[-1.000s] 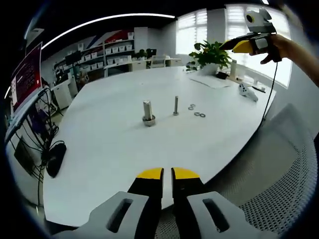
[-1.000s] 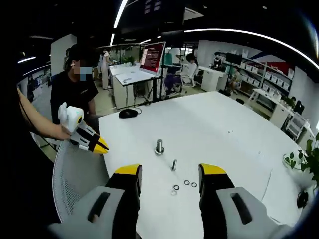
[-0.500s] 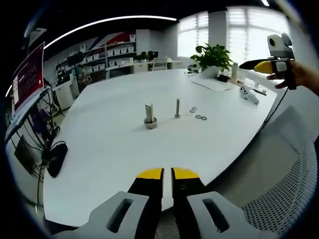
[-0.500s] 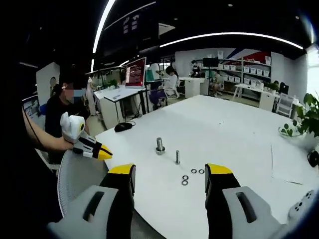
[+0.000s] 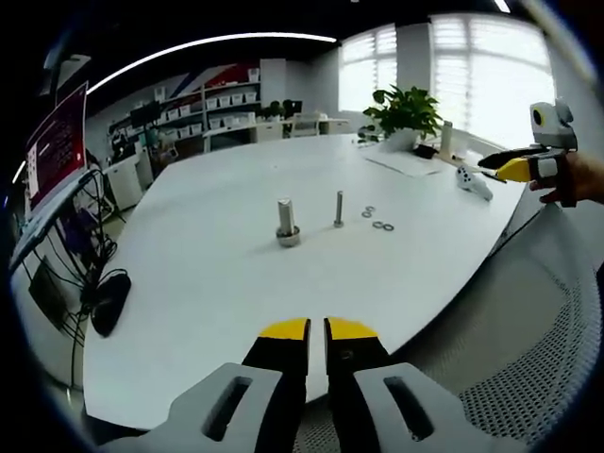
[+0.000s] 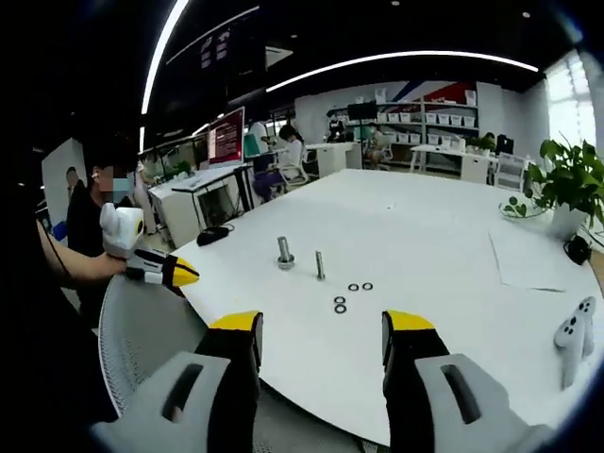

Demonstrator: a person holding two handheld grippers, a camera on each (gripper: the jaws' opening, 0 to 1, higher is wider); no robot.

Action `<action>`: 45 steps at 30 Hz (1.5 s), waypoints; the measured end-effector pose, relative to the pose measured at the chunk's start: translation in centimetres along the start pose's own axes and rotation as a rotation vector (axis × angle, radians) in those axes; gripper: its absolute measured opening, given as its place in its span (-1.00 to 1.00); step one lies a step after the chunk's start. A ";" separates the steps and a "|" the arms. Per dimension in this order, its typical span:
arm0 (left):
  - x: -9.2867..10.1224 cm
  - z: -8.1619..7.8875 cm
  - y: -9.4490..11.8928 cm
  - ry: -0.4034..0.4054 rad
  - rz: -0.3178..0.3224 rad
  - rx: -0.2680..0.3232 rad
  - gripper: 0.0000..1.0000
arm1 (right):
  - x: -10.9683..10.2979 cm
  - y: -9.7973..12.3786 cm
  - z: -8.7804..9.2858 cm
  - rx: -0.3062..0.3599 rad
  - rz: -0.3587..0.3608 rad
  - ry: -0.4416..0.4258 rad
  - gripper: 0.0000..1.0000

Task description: Place the washer onto the threaded stud by aligning its center hole with the stud, sliding it down to the base, and recovering from edge contact or off-axis alignment until the washer reaches the visible bottom stop.

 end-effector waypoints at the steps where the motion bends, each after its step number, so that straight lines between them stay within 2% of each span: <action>1: 0.0 0.0 0.0 0.000 0.000 0.000 -0.94 | 0.1 0.0 0.3 -0.005 0.011 0.023 0.03; 10: 0.0 0.0 0.0 -0.001 -0.001 0.001 -0.94 | -0.2 -0.6 2.8 -0.034 0.065 -0.005 0.01; 13: 0.0 0.0 0.0 0.000 0.001 0.001 -0.93 | -0.1 -1.0 2.9 -0.030 0.099 0.043 0.01; 16: 0.0 -0.1 0.0 0.000 0.000 0.005 -0.93 | 0.0 -1.5 3.1 -0.029 0.112 0.019 0.00; 19: 0.0 -0.1 0.0 0.001 -0.001 0.006 -0.93 | 0.4 -1.9 3.6 -0.044 0.177 0.116 -0.13; 21: -0.1 -0.1 0.0 0.002 -0.002 0.005 -0.93 | 0.3 -2.2 3.8 -0.043 0.172 0.094 -0.16; 24: -0.1 -0.1 0.0 0.001 -0.001 0.005 -0.93 | 0.6 -2.1 4.0 -0.042 0.196 0.112 -0.16; 26: 0.1 -0.3 0.0 -0.001 0.010 0.022 -0.93 | 0.7 -2.3 5.2 -0.074 0.191 0.078 -0.16; 27: 0.1 -0.4 0.1 -0.002 0.011 0.035 -0.92 | 0.8 -2.3 5.5 -0.102 0.192 0.094 -0.16; 29: 0.1 -0.4 0.1 0.000 0.005 0.031 -0.91 | 0.8 -2.3 4.8 -0.059 0.194 0.102 -0.16; 33: 0.1 -0.3 0.0 0.002 0.007 0.023 -0.91 | 1.3 -2.5 5.6 -0.089 0.201 0.069 -0.17; 34: 0.2 -0.3 -0.1 0.000 0.011 0.020 -0.91 | 1.5 -2.5 5.5 -0.084 0.207 0.039 -0.18; 38: 0.5 -0.1 -0.2 -0.001 0.041 -0.005 -0.86 | 1.6 -2.5 5.7 -0.098 0.220 0.043 -0.22; 39: 1.1 -0.2 -0.4 -0.008 0.088 -0.004 -0.82 | 1.6 -2.5 5.7 -0.099 0.217 0.040 -0.23; 40: 1.6 -0.6 -0.4 -0.013 0.123 0.022 -0.80 | 1.6 -2.5 5.7 -0.101 0.213 0.037 -0.25; 41: 1.9 -1.4 -0.3 -0.002 0.143 0.077 -0.79 | 1.6 -2.5 5.8 -0.102 0.213 0.038 -0.25; 42: 1.9 -1.4 -0.1 0.005 0.146 0.076 -0.77 | 1.6 -2.5 5.8 -0.104 0.211 0.035 -0.25; 43: 1.9 -1.0 -0.1 0.030 0.159 0.043 -0.73 | 1.6 -2.5 5.9 -0.106 0.207 0.027 -0.25; 45: 2.1 -1.0 -0.2 0.061 0.178 0.039 -0.68 | 1.6 -2.6 5.9 -0.109 0.202 0.029 -0.25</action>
Point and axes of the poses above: the point that each gripper's makers call its tool centre point, and the gripper's own axes: y roughly backward along the fingers, x roughly to its right, z roughly out of its underside, the point moved 4 cm from there along y, roughly backward along the fingers, and after that the axes turned 12 degrees about z, right-handed, at the moved point
